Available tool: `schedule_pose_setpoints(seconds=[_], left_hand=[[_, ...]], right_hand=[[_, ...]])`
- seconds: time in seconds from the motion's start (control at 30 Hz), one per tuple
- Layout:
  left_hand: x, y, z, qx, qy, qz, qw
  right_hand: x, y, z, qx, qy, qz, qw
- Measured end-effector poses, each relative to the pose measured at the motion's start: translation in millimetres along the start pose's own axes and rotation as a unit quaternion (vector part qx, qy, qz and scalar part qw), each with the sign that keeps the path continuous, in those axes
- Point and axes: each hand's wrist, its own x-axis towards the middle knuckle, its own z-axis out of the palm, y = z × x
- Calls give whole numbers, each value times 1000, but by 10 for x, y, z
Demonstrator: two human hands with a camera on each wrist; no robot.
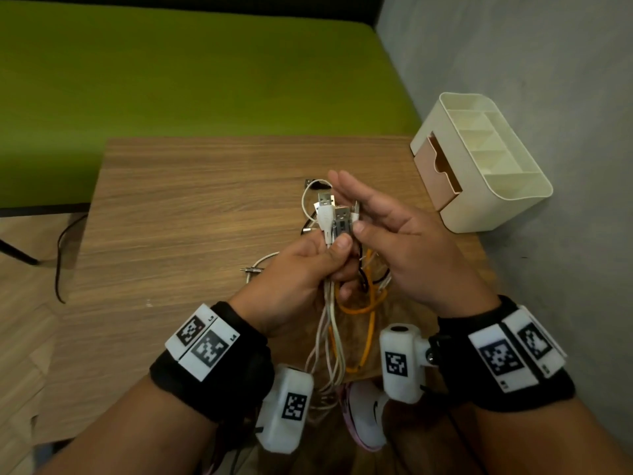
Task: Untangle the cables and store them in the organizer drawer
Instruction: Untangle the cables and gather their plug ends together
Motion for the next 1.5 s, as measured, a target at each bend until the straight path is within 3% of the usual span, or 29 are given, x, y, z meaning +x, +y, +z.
schedule_pose_setpoints(seconds=[0.1, 0.37, 0.53, 0.67, 0.87, 1.0, 1.17, 1.37, 1.43, 1.5], left_hand=[[-23, 13, -42, -17, -14, -37, 999], [-24, 50, -54, -20, -26, -56, 998], [-22, 85, -51, -32, -15, -39, 999], [26, 142, -104, -63, 38, 23, 997], [14, 335, -164, -98, 142, 119, 978], [-8, 386, -210, -104, 148, 133, 975], [-25, 405, -229, -123, 137, 157, 970], [-72, 502, -319, -125, 140, 176, 966], [-81, 523, -360, -109, 155, 179, 965], [-66, 494, -350, -84, 171, 174, 966]], right_hand=[[0, -15, -28, -1, -9, 27, 1000], [24, -19, 5, -47, -14, -18, 999], [24, 9, 31, -26, -5, -12, 1000], [8, 65, 62, 70, -1, 56, 996], [-31, 113, 132, -165, -70, 50, 982], [-26, 32, 94, -267, -74, 2, 961], [16, 74, -6, -366, -68, 29, 927], [62, 155, -241, -566, 64, 66, 819], [61, 178, -290, -560, 74, 76, 822], [55, 171, -280, -512, 49, 54, 856]])
